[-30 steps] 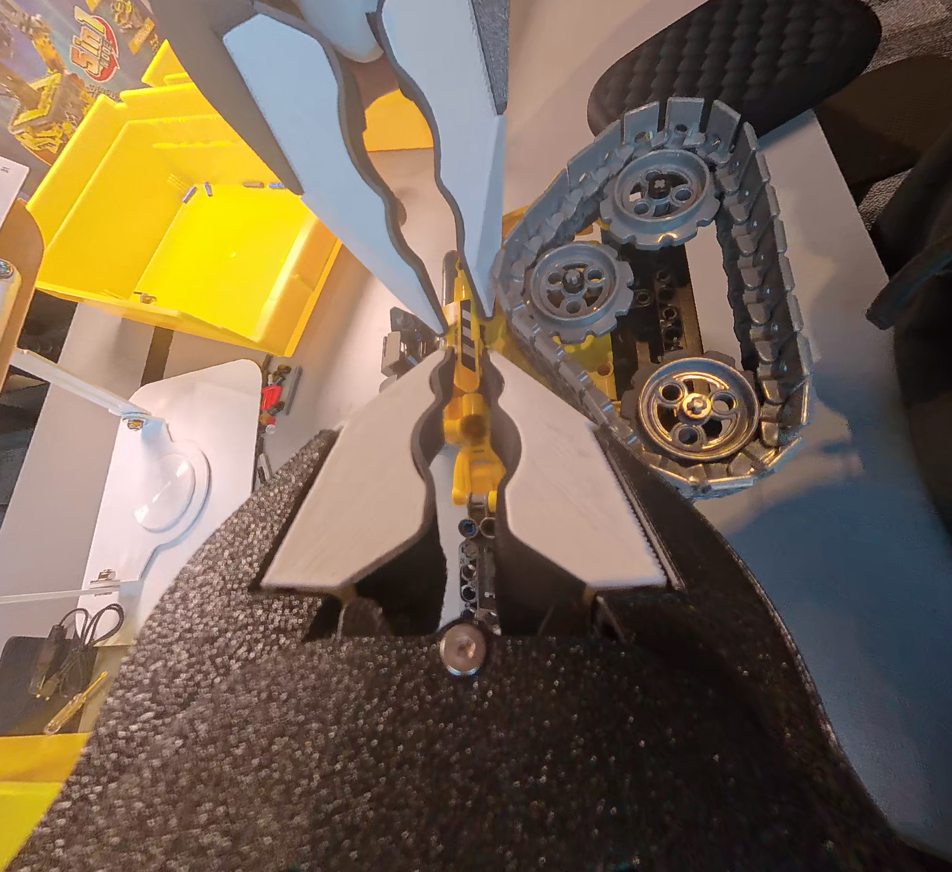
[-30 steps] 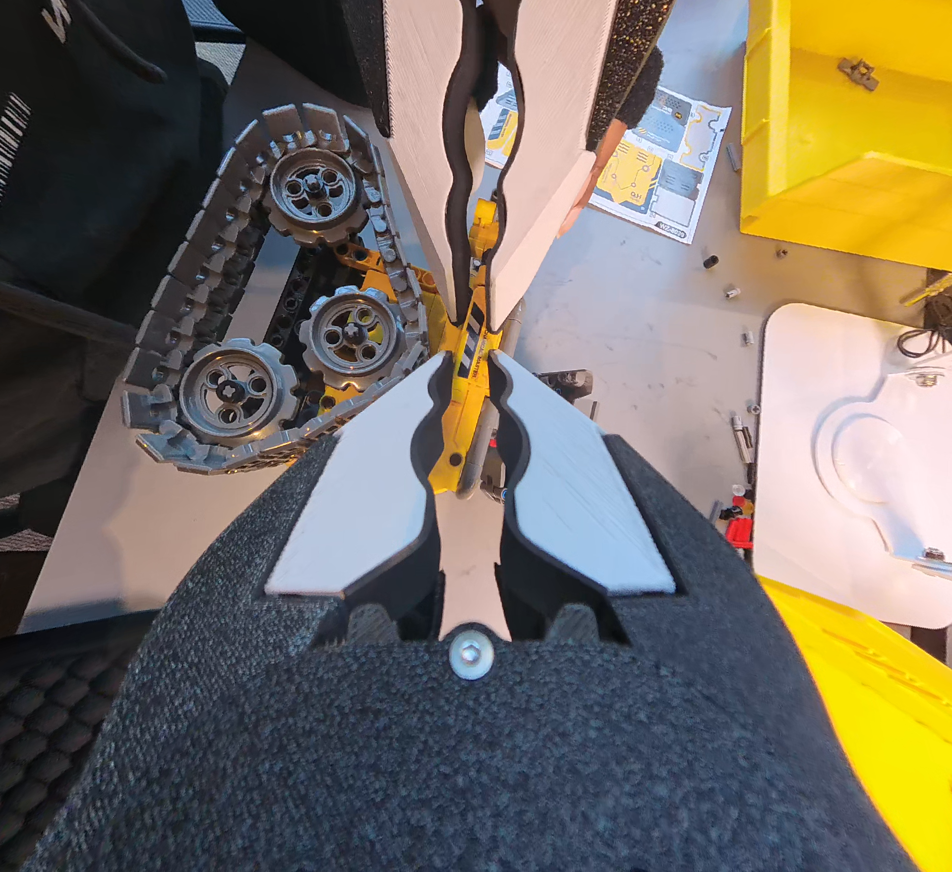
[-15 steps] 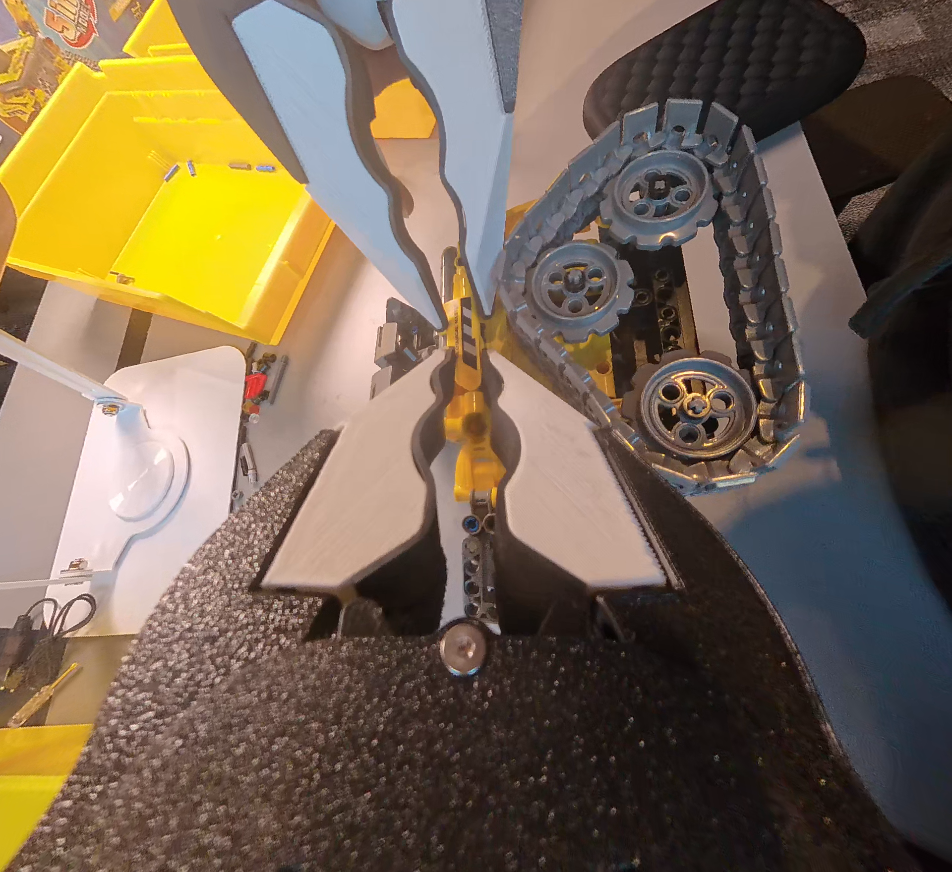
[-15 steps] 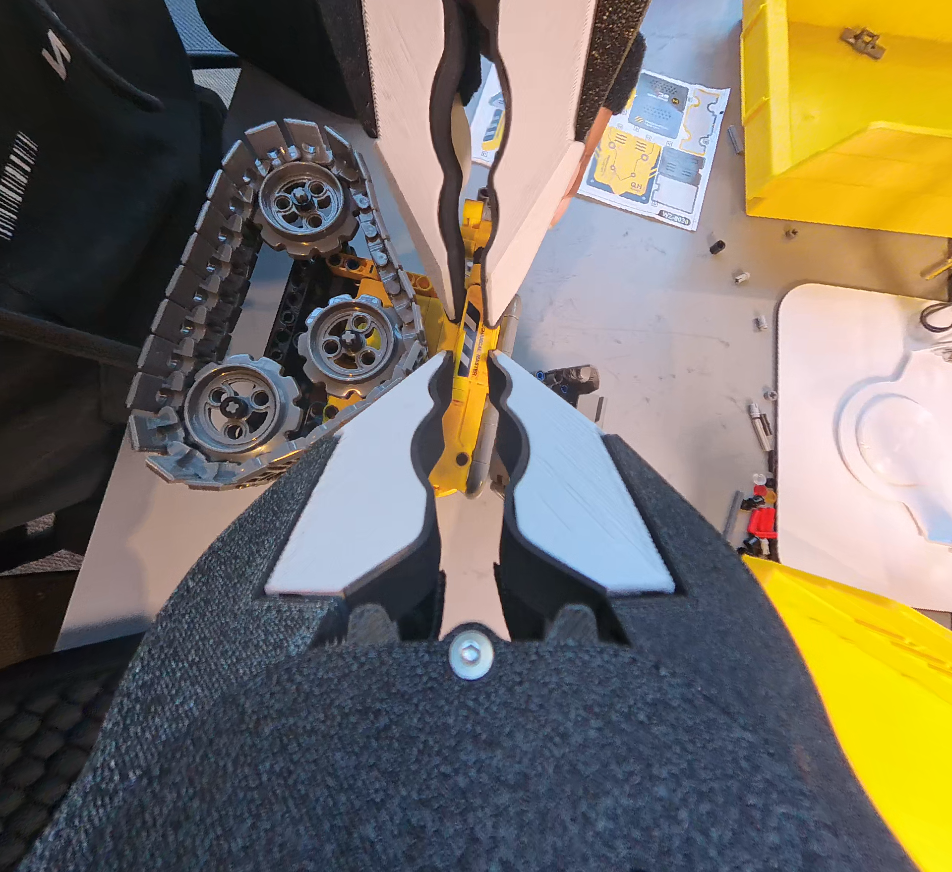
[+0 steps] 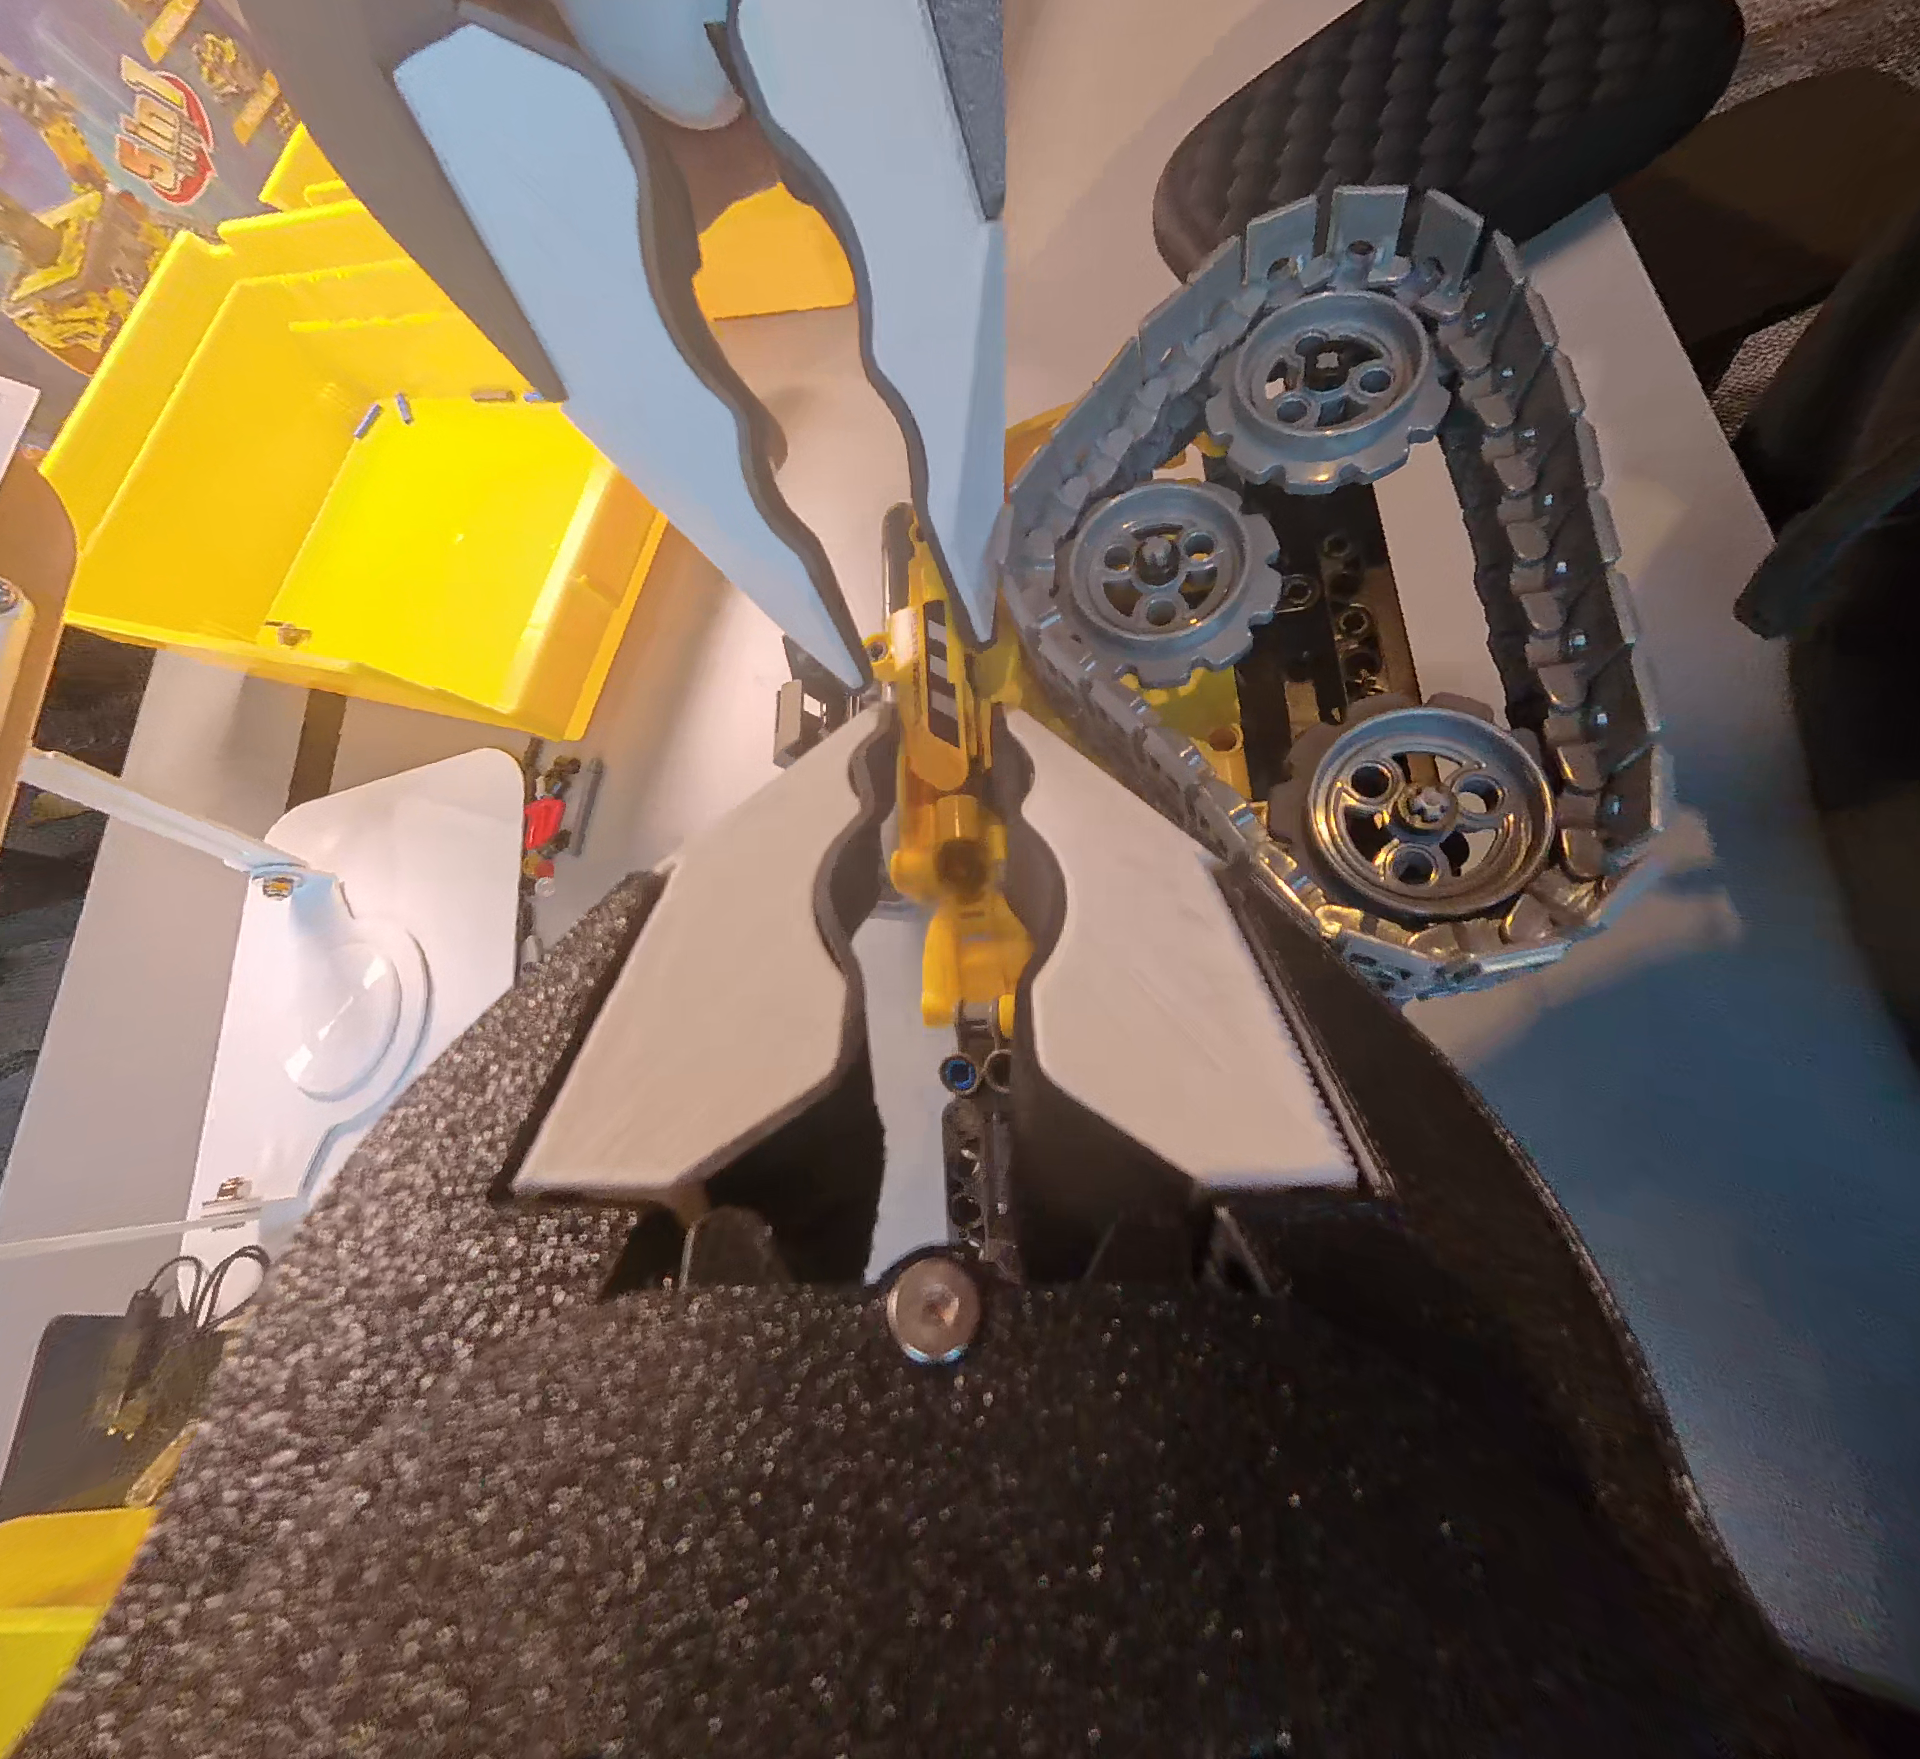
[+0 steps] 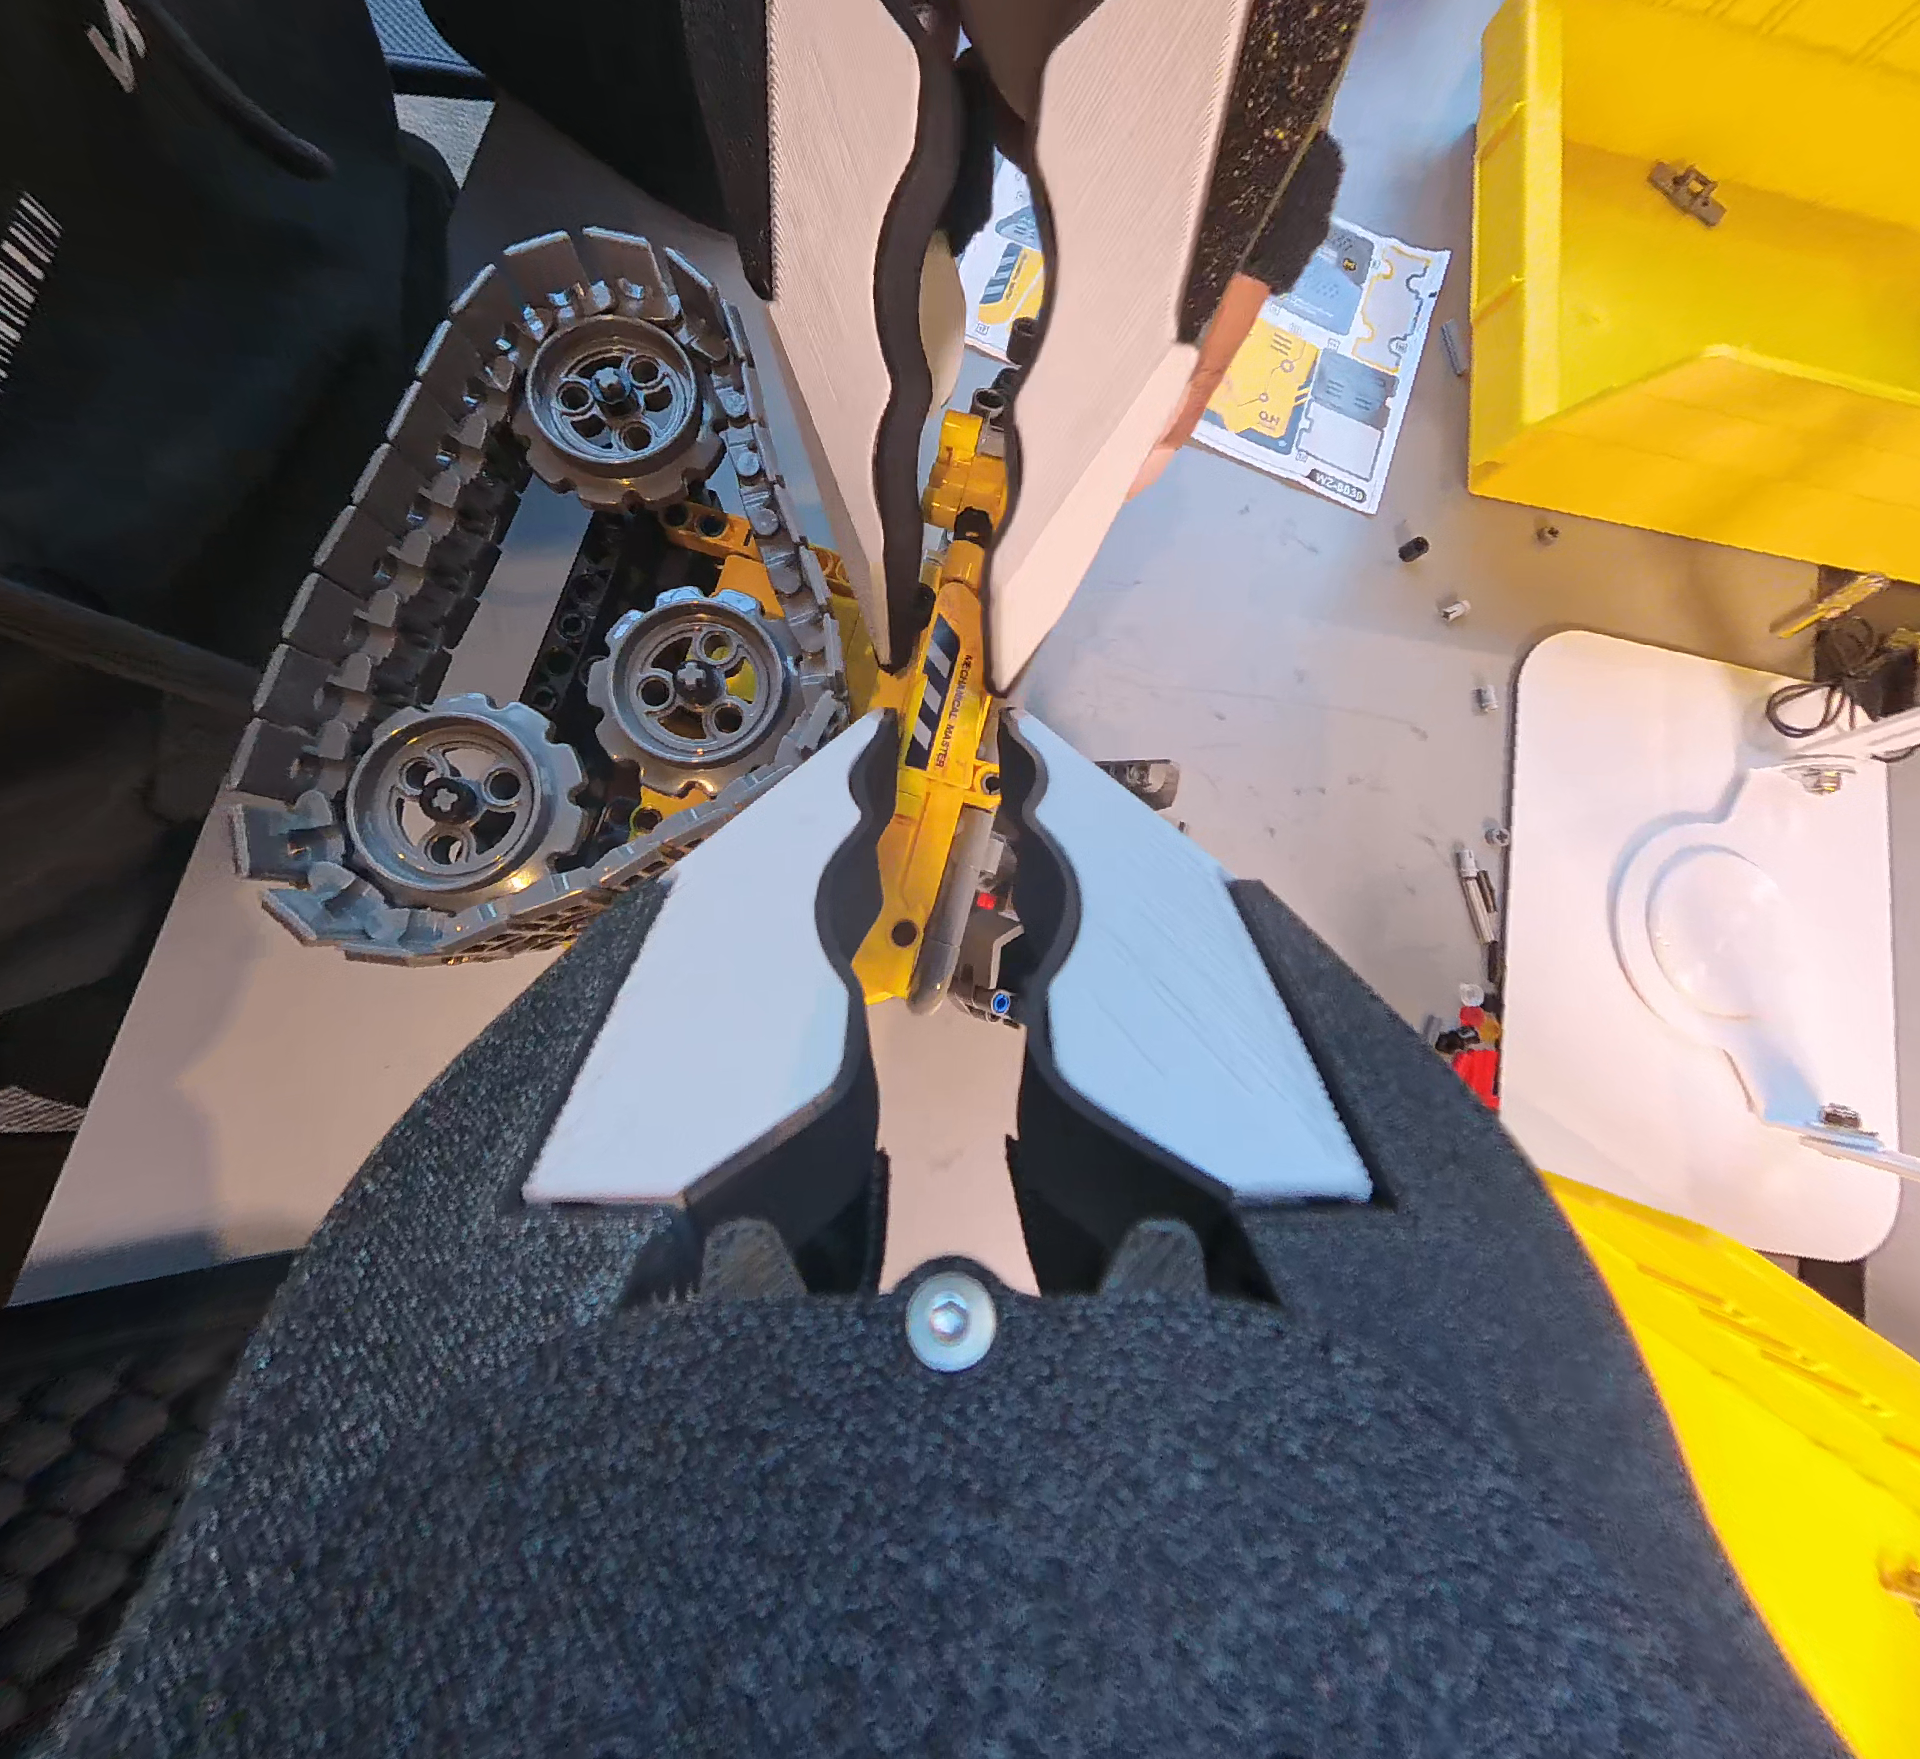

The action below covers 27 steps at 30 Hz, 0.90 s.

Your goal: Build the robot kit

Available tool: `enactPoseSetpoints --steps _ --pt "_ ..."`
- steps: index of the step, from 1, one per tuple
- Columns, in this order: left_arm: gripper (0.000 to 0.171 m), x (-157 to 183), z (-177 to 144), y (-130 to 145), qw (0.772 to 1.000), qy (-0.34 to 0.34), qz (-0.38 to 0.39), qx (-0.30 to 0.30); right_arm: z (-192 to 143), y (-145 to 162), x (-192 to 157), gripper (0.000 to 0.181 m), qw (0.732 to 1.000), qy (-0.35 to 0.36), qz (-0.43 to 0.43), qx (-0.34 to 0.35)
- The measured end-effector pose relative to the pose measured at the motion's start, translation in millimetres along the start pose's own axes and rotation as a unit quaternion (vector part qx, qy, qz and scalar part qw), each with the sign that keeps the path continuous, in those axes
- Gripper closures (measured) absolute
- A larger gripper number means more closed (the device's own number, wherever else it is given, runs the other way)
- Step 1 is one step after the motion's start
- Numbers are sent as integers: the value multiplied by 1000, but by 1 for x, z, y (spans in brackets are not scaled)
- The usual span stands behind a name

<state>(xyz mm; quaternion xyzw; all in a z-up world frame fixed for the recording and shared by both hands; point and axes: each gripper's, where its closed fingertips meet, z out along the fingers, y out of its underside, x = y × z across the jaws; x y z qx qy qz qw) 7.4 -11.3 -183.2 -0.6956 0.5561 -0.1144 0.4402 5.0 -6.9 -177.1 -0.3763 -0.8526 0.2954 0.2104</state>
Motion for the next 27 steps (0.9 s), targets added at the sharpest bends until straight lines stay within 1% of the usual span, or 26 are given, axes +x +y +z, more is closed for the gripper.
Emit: enactPoseSetpoints --steps 1,7,10,14,16,18,21,27 --pt "158 -1 0 1 1000 -5 3 0 0 0 0 163 1000 1 -2 1" --pt "158 -1 0 1 1000 -2 -4 -5 2 -4 -2 169 1000 -1 -18 17" --pt "158 -1 0 1 1000 -6 1 -6 3 -4 -2 169 1000 -9 -6 19" --pt "152 -4 -4 -2 999 -26 22 5 3 -3 -2 168 1000 -18 13 21" --pt "156 -1 -5 -6 999 -21 33 19 4 -3 -2 168 1000 -15 10 22" --pt "164 0 -4 -4 999 -22 40 15 3 -3 -1 168 1000 -12 9 20" --pt "166 0 -4 -3 1000 -13 20 19 2 -1 -1 168 1000 -8 9 13" --pt "166 -1 -4 0 1000 -12 -6 19 0 5 0 166 1000 -2 23 5"
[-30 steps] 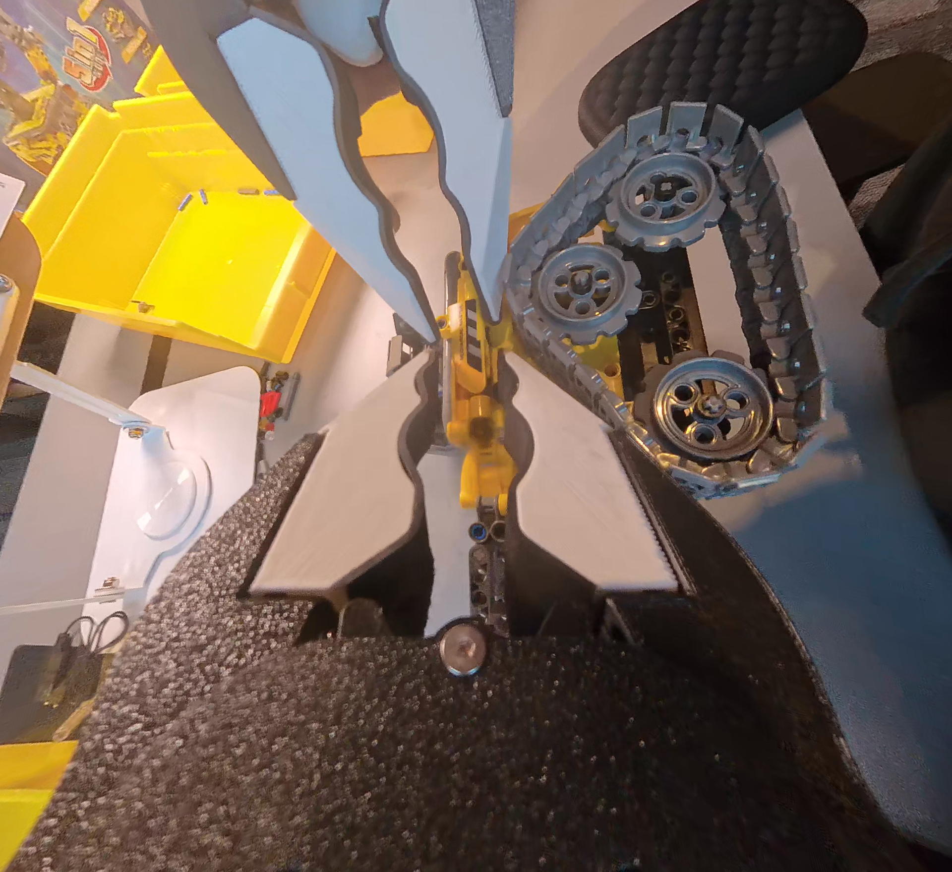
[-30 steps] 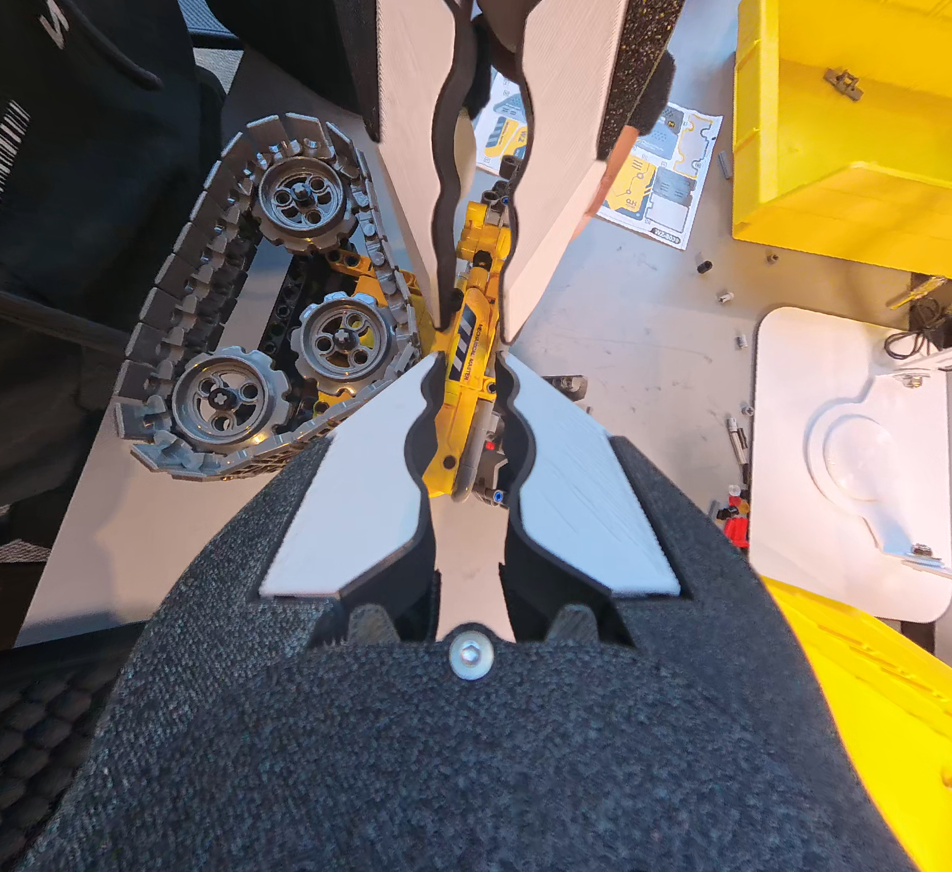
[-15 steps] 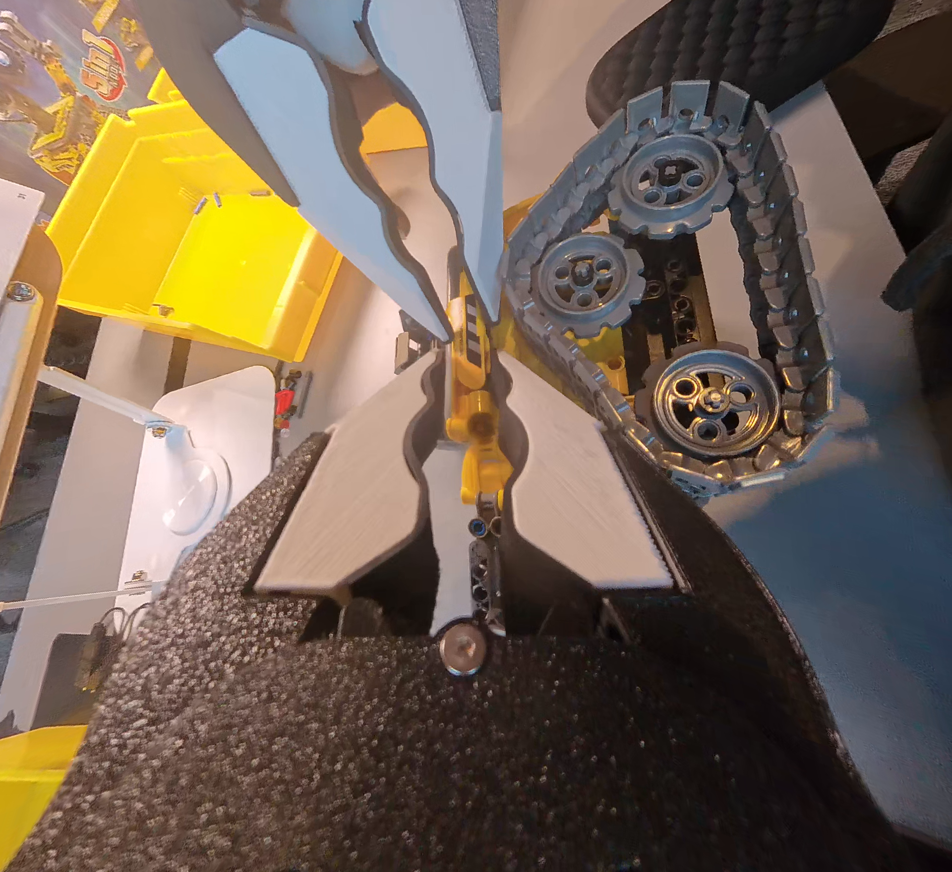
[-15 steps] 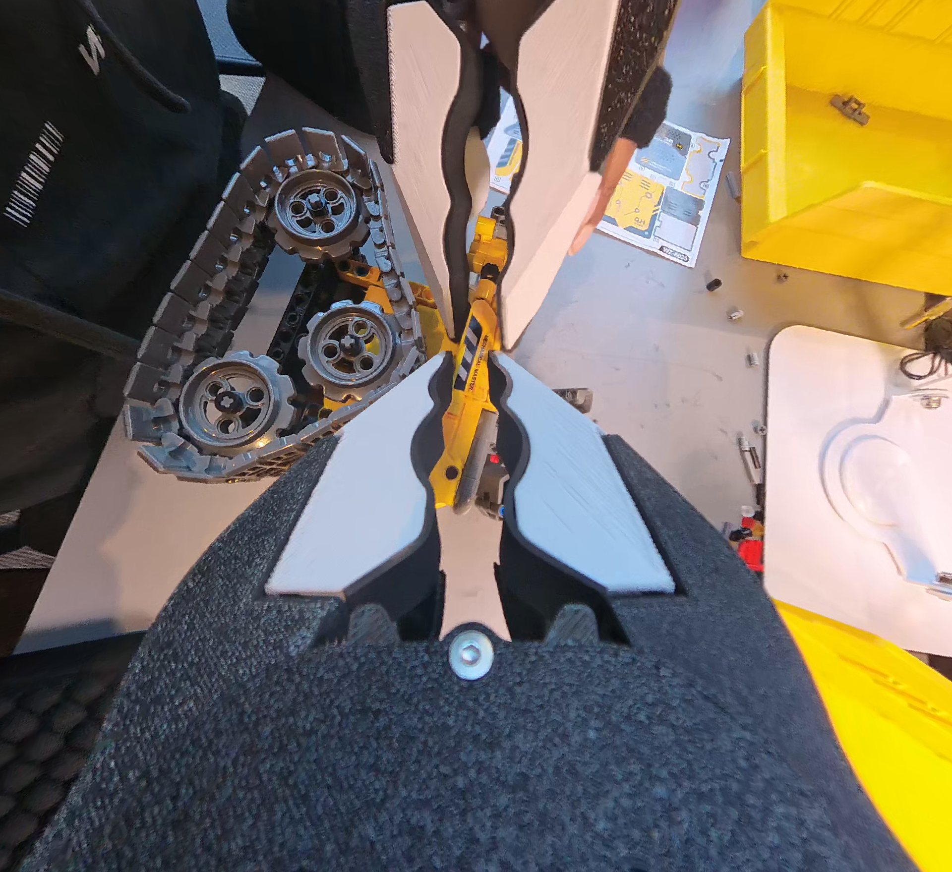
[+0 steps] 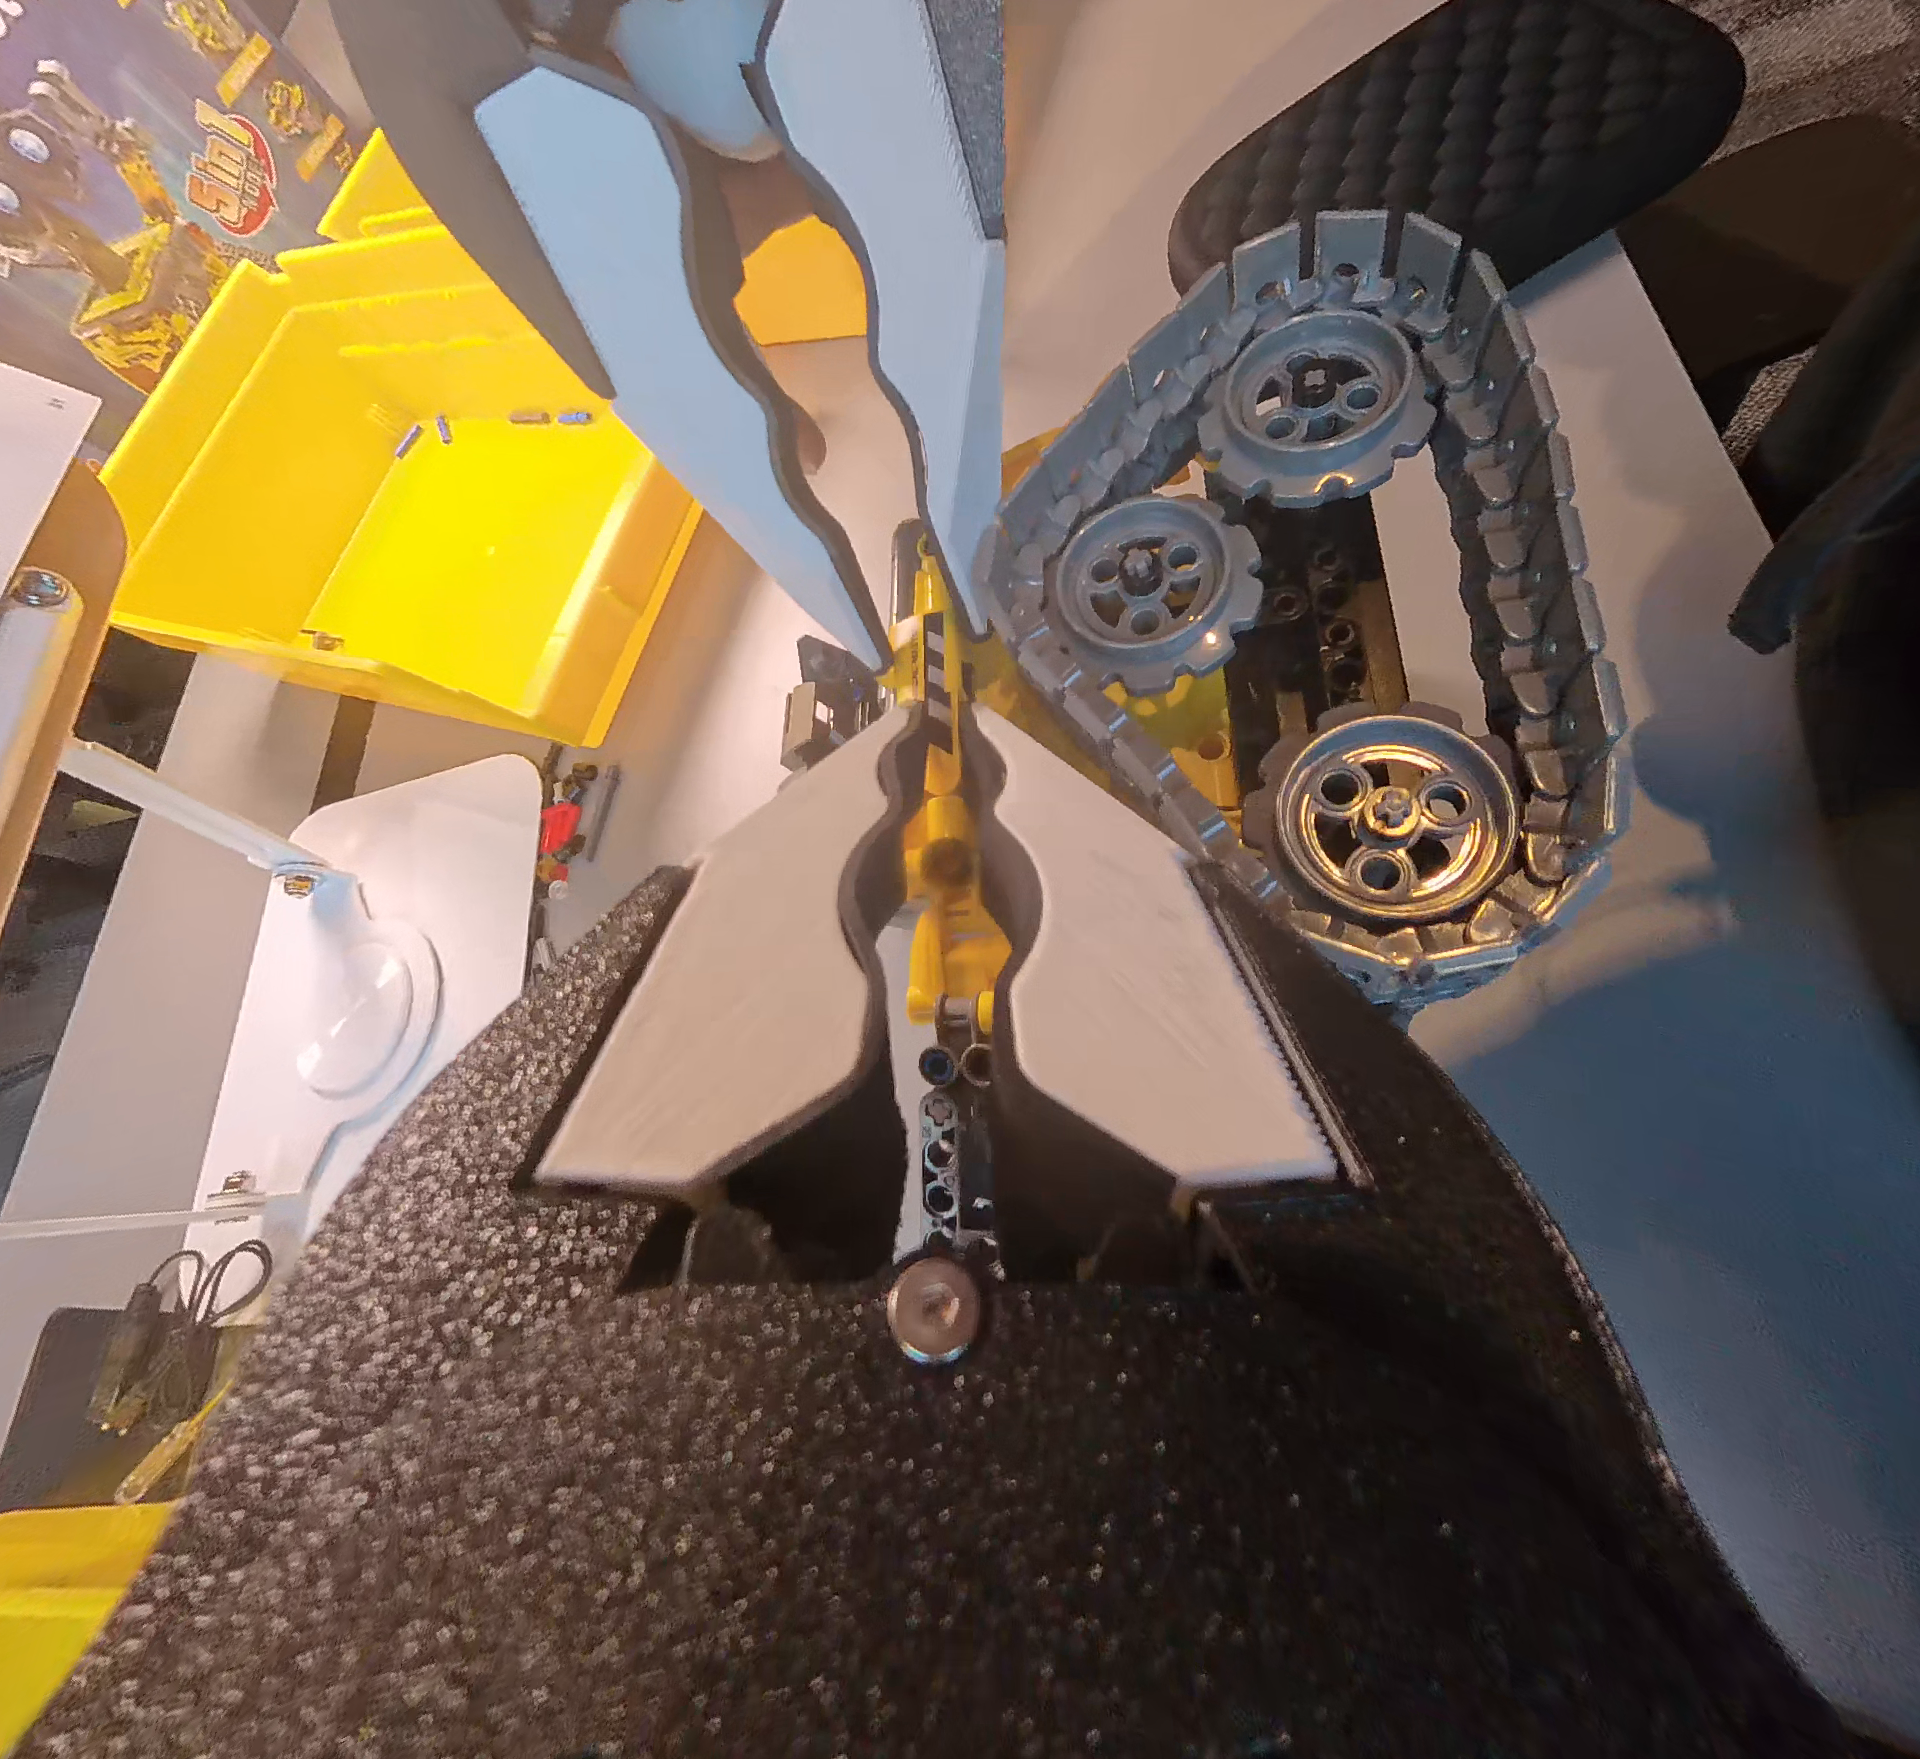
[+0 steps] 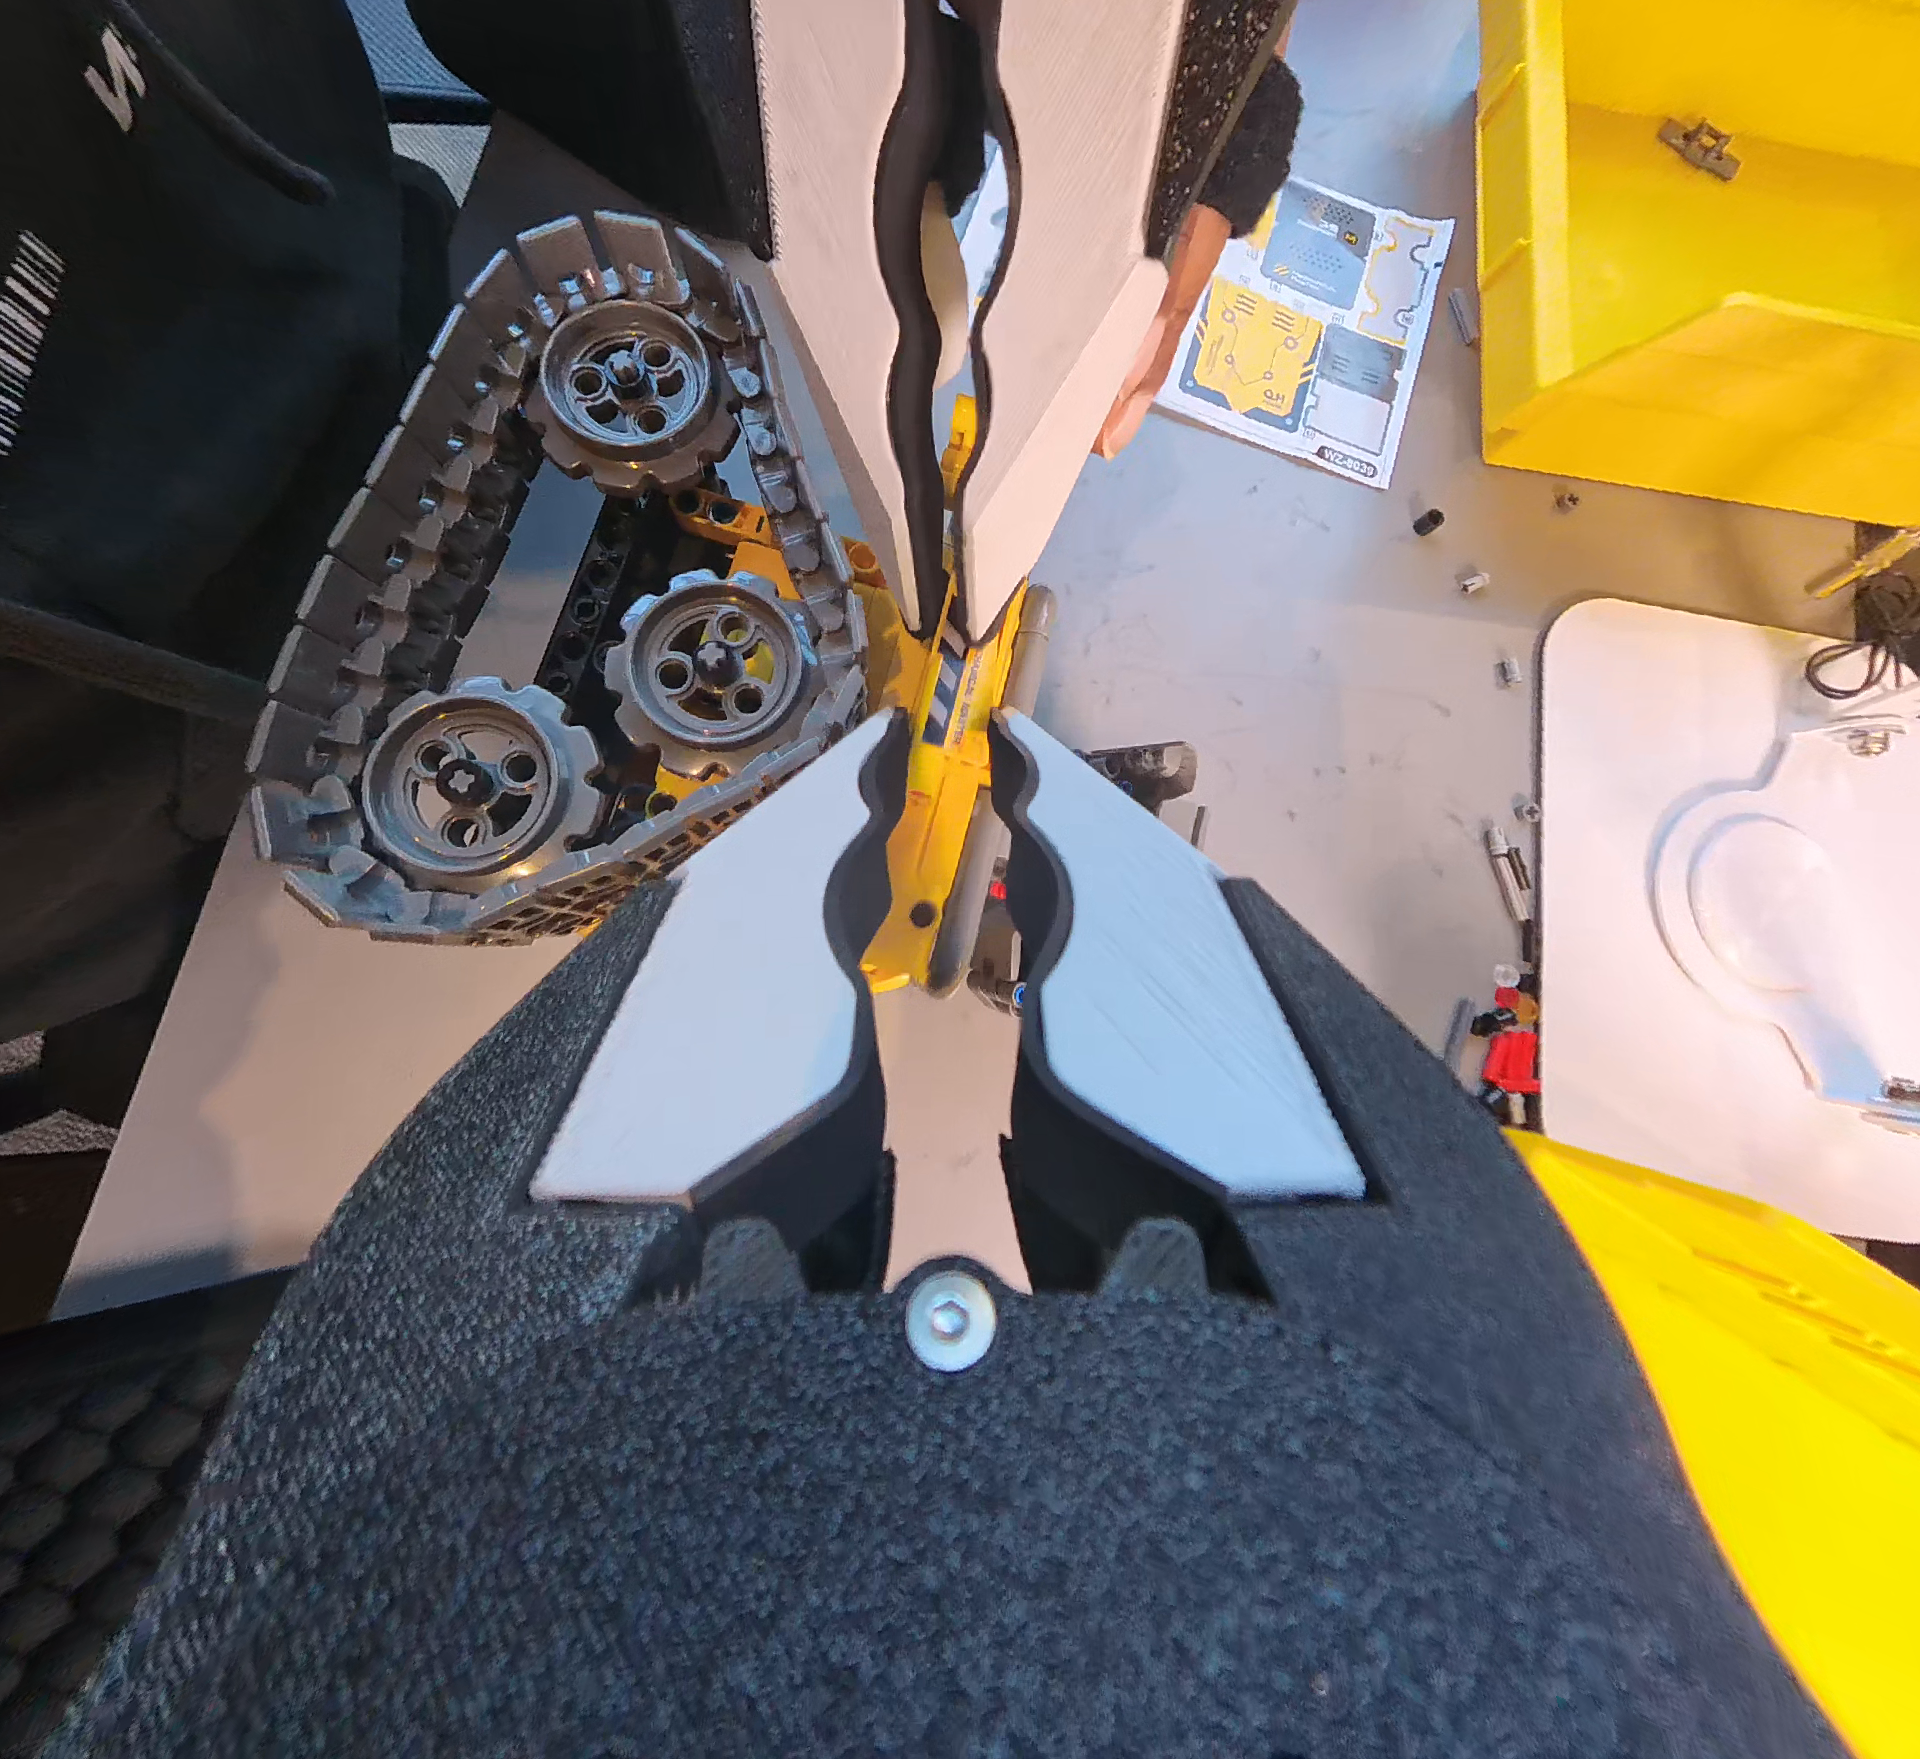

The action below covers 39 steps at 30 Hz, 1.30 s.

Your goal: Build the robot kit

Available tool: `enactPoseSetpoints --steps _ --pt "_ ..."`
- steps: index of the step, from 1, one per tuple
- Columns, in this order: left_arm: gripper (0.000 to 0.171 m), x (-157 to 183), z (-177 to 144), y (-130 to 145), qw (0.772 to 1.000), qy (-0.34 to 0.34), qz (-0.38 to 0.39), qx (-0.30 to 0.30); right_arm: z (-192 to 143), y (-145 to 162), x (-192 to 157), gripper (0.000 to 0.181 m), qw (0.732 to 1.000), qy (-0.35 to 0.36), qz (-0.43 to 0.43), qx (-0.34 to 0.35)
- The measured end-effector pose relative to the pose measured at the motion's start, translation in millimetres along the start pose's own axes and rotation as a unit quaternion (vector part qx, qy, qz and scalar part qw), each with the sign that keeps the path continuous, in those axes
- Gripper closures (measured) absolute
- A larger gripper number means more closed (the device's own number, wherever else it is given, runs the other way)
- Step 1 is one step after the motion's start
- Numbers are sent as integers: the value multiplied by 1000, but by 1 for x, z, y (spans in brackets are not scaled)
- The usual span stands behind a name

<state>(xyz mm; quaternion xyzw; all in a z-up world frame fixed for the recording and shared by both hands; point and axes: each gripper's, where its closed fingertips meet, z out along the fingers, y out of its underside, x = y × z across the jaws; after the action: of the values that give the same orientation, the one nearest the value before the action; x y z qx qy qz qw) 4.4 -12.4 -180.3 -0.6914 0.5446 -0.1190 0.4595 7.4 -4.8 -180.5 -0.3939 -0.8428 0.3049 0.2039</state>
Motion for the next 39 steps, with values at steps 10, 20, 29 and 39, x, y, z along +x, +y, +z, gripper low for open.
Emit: enactPoseSetpoints --steps 10,20,29,39 --pt "162 0 -6 6 1000 3 -19 -16 0 1 2 166 1000 4 20 8" --pt "154 2 3 1 1000 1 16 -6 2 1 -2 165 1000 2 10 0" --pt "160 1 0 3 1000 1 0 -8 2 0 -2 165 1000 -5 31 2" --pt "126 7 -10 21 984 71 -163 13 -8 24 -10 148 994 -28 94 -38"
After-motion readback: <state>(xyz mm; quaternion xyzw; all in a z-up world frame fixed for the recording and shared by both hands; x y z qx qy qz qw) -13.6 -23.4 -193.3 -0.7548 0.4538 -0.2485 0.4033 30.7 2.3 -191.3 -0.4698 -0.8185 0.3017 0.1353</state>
